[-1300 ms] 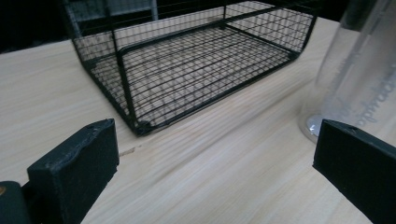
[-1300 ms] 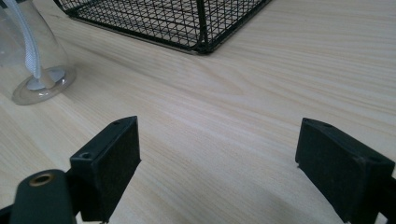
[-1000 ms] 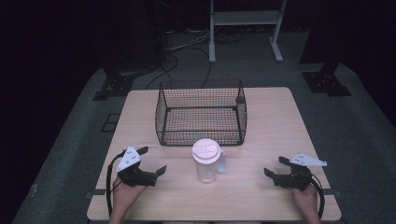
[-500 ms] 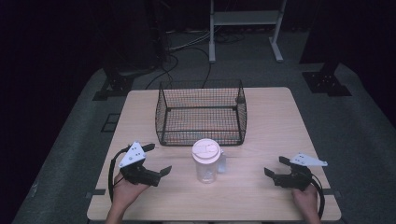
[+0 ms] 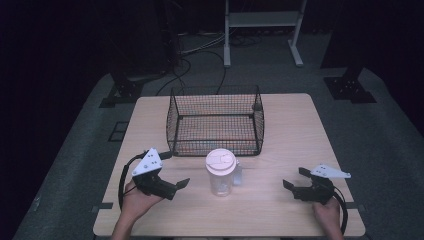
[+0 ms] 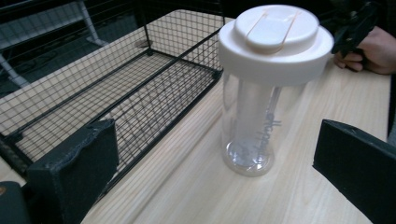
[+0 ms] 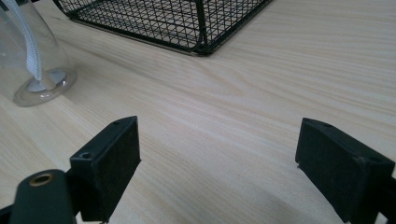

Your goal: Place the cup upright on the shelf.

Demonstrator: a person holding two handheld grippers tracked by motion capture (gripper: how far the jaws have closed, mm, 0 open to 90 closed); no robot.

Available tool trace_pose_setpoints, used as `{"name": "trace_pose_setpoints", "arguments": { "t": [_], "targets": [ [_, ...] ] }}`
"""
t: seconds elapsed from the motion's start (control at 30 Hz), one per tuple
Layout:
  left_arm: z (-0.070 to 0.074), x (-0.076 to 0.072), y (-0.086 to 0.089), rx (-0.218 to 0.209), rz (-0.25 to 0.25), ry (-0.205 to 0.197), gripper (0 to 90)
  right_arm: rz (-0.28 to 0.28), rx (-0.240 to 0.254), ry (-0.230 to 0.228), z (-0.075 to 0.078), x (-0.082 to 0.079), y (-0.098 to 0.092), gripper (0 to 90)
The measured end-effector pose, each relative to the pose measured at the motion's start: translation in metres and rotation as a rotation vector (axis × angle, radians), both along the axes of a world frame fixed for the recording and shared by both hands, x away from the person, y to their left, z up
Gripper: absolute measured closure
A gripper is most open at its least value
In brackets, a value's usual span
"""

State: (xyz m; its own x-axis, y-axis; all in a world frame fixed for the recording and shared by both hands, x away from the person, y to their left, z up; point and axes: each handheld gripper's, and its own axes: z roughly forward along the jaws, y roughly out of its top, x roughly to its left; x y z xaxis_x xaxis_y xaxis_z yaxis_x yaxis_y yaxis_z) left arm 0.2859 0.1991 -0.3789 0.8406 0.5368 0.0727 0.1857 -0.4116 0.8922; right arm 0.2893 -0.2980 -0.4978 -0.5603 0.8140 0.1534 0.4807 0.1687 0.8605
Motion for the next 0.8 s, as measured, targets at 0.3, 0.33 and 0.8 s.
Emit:
{"name": "trace_pose_setpoints", "arguments": {
  "t": [0.3,0.33,0.8],
  "targets": [
    [0.010,0.000,-0.013,0.026,-0.060,0.019,0.0,0.003,0.003,-0.002,0.000,0.000,0.000,12.9],
    [0.011,0.000,-0.015,0.029,-0.066,0.020,0.0,0.003,0.005,-0.001,0.000,0.000,0.000,12.9],
    [0.019,0.007,-0.034,0.067,-0.128,0.035,0.0,0.007,0.005,-0.003,0.000,0.000,0.000,12.9]
  ]
}}
